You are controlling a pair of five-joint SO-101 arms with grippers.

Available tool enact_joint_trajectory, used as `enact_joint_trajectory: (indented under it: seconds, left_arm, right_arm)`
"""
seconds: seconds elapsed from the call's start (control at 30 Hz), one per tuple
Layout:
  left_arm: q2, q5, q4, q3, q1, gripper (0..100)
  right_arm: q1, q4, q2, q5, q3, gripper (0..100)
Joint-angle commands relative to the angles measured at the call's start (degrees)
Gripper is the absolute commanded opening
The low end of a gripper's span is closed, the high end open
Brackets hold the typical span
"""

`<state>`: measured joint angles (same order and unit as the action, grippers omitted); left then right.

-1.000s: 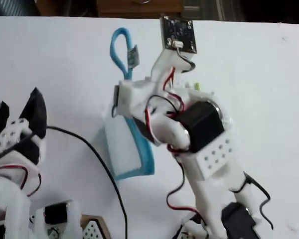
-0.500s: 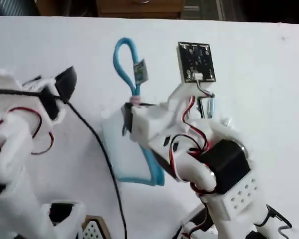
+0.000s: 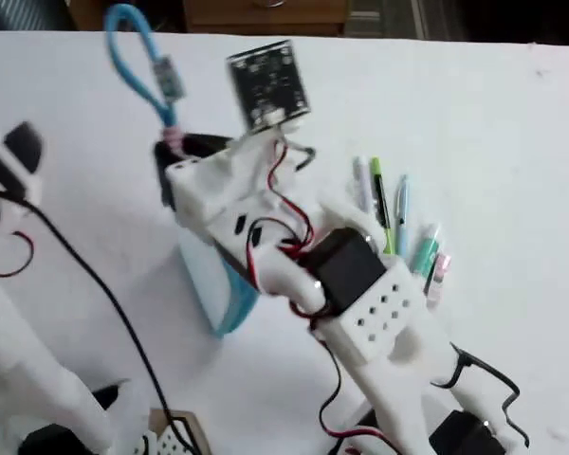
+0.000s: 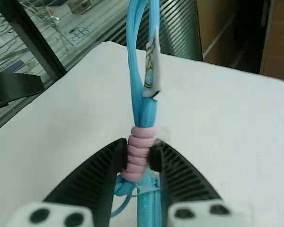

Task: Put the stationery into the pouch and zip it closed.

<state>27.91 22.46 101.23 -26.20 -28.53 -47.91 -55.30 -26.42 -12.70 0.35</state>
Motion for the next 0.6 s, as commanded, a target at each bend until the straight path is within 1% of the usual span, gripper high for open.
enact_joint_trajectory:
  seconds: [0.0, 0.1, 0.17, 0.4, 0.57]
  left_arm:
    - [-0.2, 0.4, 0.4, -1.5, -1.1, 24]
    - [-0.4, 0.4, 0.4, -1.5, -0.7, 24]
    - [-0.4, 0.4, 0.4, -1.5, 1.9, 24]
    - [-0.4, -0.3, -0.2, 1.0, 13.5, 24]
    - [-0.4, -2.5, -1.1, 1.9, 17.5, 24]
  right_arm:
    - [-0.4, 2.5, -1.7, 6.0, -0.5, 1.8]
    - [-0.2, 2.2, -4.1, 9.5, -0.2, 1.8]
    - [-0.2, 2.2, -5.8, 10.6, -0.2, 1.8]
    - [-0.2, 2.1, -8.3, 10.7, 2.0, 1.8]
    - [-0.3, 2.4, -10.5, 10.5, 6.9, 1.8]
